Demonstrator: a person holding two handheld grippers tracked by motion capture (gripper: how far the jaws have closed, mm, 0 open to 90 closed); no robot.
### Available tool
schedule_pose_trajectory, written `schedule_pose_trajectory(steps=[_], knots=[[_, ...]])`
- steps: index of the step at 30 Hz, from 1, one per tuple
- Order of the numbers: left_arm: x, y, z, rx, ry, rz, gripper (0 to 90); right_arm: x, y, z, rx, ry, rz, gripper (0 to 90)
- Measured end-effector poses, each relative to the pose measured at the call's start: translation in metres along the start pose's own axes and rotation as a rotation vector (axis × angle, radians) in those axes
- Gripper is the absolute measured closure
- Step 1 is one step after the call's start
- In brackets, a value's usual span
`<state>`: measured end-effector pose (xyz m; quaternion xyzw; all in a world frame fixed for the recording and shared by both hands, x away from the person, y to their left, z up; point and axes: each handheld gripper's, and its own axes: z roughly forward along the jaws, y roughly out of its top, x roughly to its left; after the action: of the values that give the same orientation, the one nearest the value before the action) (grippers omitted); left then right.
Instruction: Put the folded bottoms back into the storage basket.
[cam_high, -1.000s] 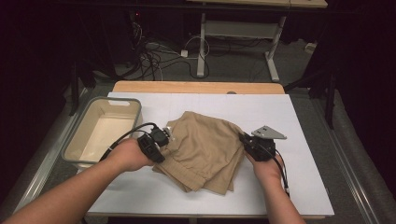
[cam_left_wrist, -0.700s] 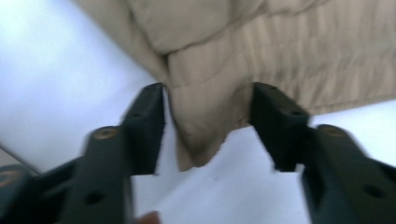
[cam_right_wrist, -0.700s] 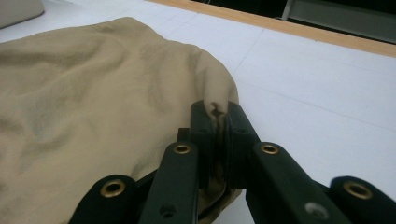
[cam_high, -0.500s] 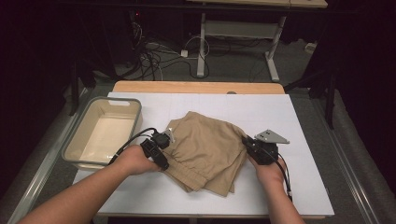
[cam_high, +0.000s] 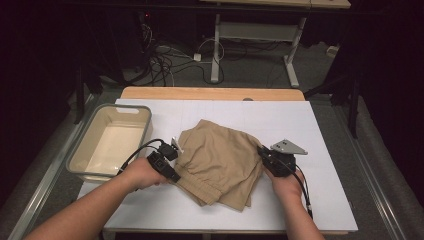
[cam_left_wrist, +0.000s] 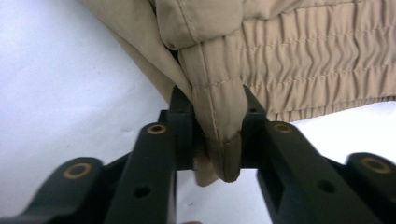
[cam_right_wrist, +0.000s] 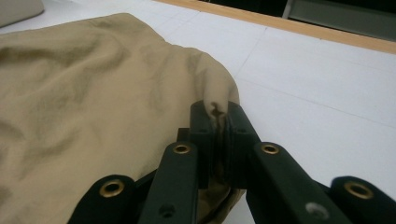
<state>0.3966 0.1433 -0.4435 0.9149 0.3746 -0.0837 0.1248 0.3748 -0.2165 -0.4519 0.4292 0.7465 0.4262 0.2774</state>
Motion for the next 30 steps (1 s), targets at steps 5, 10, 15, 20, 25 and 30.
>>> schedule_pose_trajectory(steps=[5, 10, 15, 20, 25, 30], knots=[[-0.011, 0.002, -0.002, 0.008, 0.085, 0.072, 77.6, 0.000, 0.005, -0.002, 0.000, 0.011, 0.002, 85.7], [-0.016, 0.003, -0.018, 0.015, 0.091, 0.091, 78.2, 0.003, 0.015, -0.010, -0.024, 0.016, -0.020, 85.8], [-0.016, -0.001, -0.037, 0.037, 0.148, 0.093, 78.1, 0.012, 0.027, -0.014, -0.045, 0.038, -0.025, 85.9], [-0.009, -0.009, -0.056, 0.052, 0.176, 0.068, 78.1, 0.028, 0.042, -0.012, -0.076, 0.069, -0.044, 85.9], [0.001, -0.015, -0.074, 0.071, 0.196, 0.045, 78.1, 0.041, 0.057, -0.002, -0.089, 0.096, -0.055, 85.9], [0.003, -0.020, -0.097, 0.078, 0.200, 0.035, 78.0, 0.050, 0.071, 0.002, -0.101, 0.112, -0.053, 85.9]])
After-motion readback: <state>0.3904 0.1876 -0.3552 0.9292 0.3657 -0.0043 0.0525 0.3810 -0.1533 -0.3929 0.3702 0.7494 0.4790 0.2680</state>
